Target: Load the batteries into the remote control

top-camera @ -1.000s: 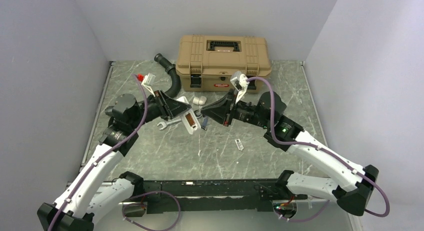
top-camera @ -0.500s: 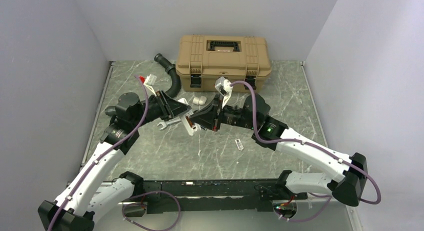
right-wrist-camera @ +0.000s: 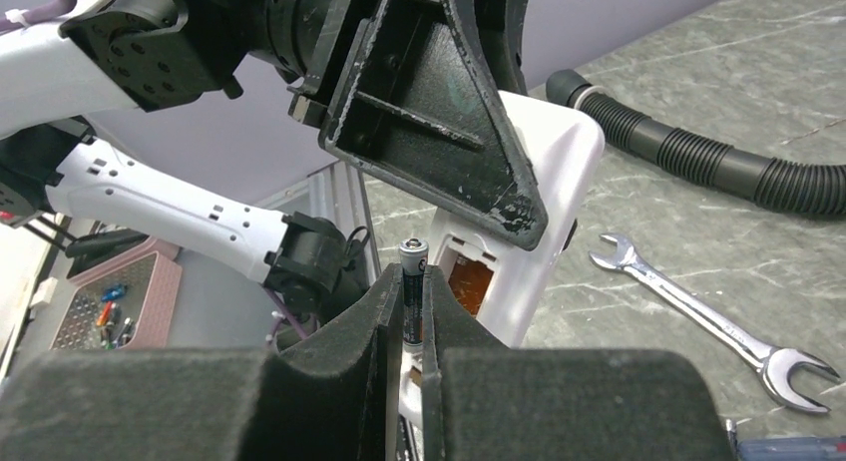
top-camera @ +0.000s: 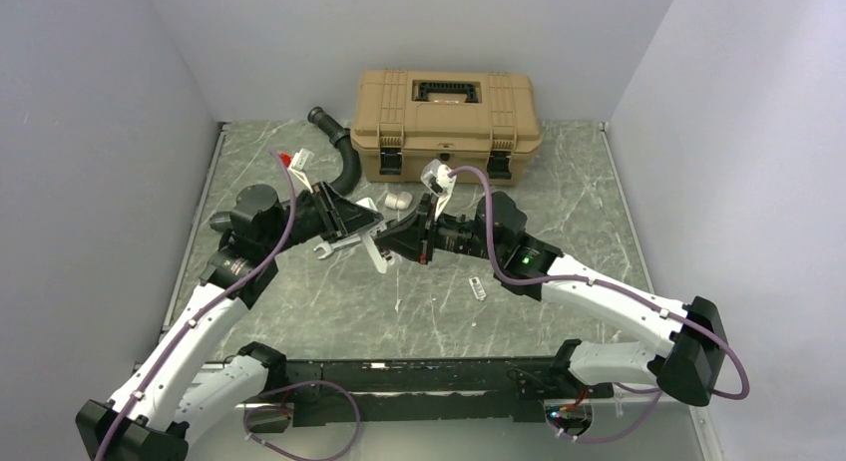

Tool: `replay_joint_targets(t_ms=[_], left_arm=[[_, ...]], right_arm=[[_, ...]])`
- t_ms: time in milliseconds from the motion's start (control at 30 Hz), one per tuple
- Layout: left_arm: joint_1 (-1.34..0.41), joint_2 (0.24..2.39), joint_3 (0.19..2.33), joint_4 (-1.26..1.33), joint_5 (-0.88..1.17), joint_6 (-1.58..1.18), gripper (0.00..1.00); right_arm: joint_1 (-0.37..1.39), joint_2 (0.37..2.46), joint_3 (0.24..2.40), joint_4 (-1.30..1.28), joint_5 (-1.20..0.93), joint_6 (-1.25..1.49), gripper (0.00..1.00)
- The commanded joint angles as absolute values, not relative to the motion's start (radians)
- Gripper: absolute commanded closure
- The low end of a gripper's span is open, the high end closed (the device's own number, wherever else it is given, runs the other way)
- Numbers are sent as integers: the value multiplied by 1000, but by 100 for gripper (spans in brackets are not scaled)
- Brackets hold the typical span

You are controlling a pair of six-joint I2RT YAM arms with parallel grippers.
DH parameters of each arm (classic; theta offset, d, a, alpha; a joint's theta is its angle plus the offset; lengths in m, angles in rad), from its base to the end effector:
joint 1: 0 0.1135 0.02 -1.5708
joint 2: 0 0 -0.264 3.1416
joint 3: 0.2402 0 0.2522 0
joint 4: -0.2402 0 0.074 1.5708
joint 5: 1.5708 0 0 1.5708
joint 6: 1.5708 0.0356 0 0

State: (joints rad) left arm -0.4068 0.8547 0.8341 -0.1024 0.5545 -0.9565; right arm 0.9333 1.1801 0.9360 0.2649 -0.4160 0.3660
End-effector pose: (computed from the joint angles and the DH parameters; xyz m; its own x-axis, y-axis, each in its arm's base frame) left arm 0.1729 -0.0949 0.3548 -0.7320 -0.4411 -0.5192 0.3784 0.3705 -0.8482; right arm 0.1540 0.2321 0.3588 -0.3376 0.0943 -0.9366 -0.9153 0.1992 0.3500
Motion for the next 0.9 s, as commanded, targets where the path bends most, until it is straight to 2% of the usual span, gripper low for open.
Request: replay_joint_targets(t_ms=[0,867], left_arm=[[-403,853,865,-53,589,-971,100],[-403,847,872,-76,587,-964,100]], right_arm=[[940,1171,928,351,-372,345,100],[939,1144,896,297,-329,239,100]])
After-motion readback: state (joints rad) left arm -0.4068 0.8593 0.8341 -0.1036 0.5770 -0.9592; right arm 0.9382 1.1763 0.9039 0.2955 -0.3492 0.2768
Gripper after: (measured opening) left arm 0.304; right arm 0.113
